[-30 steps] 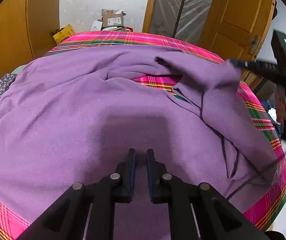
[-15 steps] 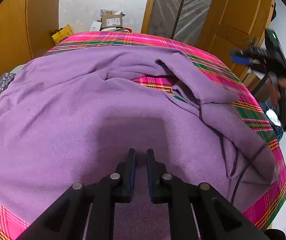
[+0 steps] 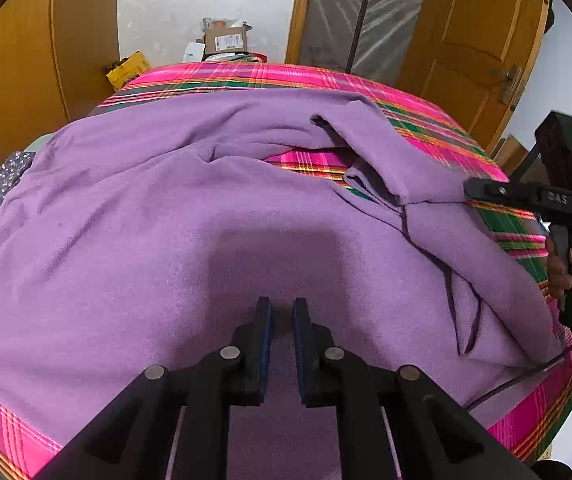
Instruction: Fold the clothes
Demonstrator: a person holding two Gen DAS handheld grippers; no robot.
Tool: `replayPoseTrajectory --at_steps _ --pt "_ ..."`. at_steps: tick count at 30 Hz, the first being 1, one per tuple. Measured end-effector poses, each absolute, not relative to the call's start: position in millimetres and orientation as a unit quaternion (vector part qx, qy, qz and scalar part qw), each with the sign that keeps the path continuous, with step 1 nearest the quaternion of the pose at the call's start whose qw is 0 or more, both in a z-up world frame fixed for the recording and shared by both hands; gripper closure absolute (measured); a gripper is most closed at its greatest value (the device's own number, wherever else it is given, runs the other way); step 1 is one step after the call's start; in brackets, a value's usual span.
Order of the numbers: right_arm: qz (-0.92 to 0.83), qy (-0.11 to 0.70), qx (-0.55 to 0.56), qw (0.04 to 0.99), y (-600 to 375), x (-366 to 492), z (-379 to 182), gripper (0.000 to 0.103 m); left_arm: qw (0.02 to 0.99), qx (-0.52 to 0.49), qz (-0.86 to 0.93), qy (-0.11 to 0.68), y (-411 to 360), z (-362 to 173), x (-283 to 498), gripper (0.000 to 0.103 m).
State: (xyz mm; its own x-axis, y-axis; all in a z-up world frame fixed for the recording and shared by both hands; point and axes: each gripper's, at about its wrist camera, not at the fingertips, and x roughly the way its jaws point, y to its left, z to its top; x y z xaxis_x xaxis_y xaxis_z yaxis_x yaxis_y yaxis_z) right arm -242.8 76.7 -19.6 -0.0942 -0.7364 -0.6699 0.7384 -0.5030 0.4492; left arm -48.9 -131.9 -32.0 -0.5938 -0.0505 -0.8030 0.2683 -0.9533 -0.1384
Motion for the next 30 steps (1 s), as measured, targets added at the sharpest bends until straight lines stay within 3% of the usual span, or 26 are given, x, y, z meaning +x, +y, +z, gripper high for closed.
replayPoseTrajectory --at_steps 1,2,9,18,22,25,30 --pt "-0.744 0.008 0.445 0.497 75 -242 -18 0.093 0.089 0.444 -0.883 0.123 -132 -31 -50 0.093" --pt "-0.75 0.014 0.437 0.497 74 -241 -15 0.094 0.088 0.447 -0.882 0.123 -131 -30 -52 0.093" --pt "-0.805 0.035 0.369 0.463 90 -261 31 0.095 0.061 0.42 -0.901 0.095 -125 -10 -84 0.093" --pt "-0.866 0.072 0.33 0.368 89 -320 75 0.095 0.042 0.435 -0.894 0.101 -129 -23 -130 0.093" --pt "-0.881 0.094 0.327 0.328 81 -344 83 0.089 0.021 0.418 -0.903 0.095 -126 -13 -139 0.093" --pt "-0.877 0.056 0.352 0.324 89 -352 66 0.069 0.017 0.409 -0.907 0.102 -134 -6 -152 0.093" --pt "-0.871 -0.028 0.385 0.304 126 -351 35 0.068 0.018 0.411 -0.906 0.098 -145 -3 -183 0.093"
